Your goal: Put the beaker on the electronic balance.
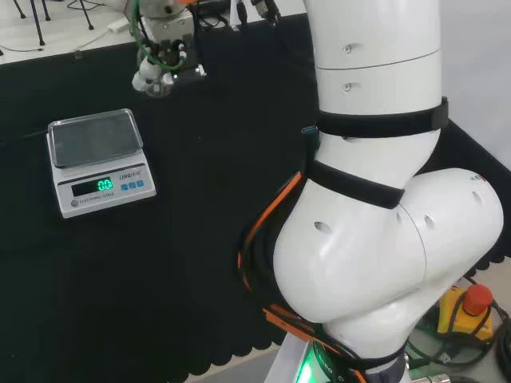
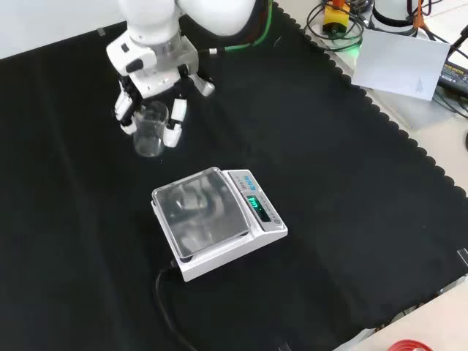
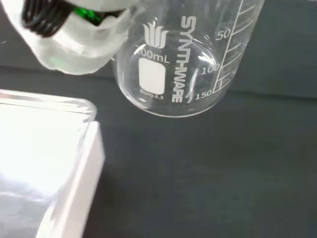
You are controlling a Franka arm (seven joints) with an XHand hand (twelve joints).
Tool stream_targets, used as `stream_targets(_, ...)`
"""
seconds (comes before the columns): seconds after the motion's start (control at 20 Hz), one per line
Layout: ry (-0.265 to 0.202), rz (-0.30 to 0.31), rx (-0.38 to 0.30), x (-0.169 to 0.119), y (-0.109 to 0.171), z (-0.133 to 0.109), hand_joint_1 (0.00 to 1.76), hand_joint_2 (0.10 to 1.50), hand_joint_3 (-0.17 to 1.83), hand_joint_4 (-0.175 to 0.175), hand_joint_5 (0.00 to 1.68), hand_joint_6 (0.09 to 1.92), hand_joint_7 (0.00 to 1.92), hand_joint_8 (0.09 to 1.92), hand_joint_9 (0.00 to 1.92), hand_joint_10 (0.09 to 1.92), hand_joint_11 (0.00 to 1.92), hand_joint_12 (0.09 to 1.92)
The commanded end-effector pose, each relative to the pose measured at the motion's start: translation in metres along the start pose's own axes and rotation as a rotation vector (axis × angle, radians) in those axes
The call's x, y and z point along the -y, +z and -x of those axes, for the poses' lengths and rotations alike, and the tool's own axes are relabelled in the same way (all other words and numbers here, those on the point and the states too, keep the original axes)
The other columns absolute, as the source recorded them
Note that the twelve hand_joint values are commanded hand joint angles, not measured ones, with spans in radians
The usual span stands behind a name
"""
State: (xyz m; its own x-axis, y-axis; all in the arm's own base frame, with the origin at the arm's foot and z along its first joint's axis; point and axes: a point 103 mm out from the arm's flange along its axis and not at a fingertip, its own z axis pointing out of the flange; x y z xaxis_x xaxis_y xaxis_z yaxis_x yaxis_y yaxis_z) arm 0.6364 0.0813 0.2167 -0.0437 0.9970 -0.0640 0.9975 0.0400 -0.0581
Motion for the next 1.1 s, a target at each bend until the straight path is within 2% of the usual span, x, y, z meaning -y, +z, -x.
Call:
stream_targets(0.05,-0.075,-0.026,0.000,-0.001,0.008,-0.038,1.13,0.83,0.50,-0.041,1.06,0.97,1.09,1.05,1.40,0.54,1.43,0.71)
stream_targets(0.35,-0.160,-0.049,-0.013,0.012,0.014,-0.090,1.13,0.82,0.50,-0.040,1.07,0.96,1.09,1.05,1.40,0.54,1.43,0.71)
stream_targets(0.55,-0.210,-0.084,0.013,0.022,0.025,-0.119,1.13,0.82,0.51,-0.040,1.08,0.95,1.09,1.04,1.41,0.54,1.43,0.72)
stream_targets(0.8,-0.233,-0.130,0.035,0.023,0.040,-0.133,1.13,0.81,0.52,-0.040,1.08,0.94,1.09,1.04,1.41,0.54,1.43,0.72)
stream_targets(1.05,-0.235,-0.149,0.023,0.020,0.047,-0.134,1.13,0.80,0.53,-0.023,1.09,0.93,1.09,1.03,1.41,0.53,1.41,0.72)
stream_targets(1.1,-0.236,-0.159,0.014,0.020,0.048,-0.131,1.12,0.80,0.52,-0.006,1.09,0.93,1.08,1.03,1.40,0.54,1.37,0.74)
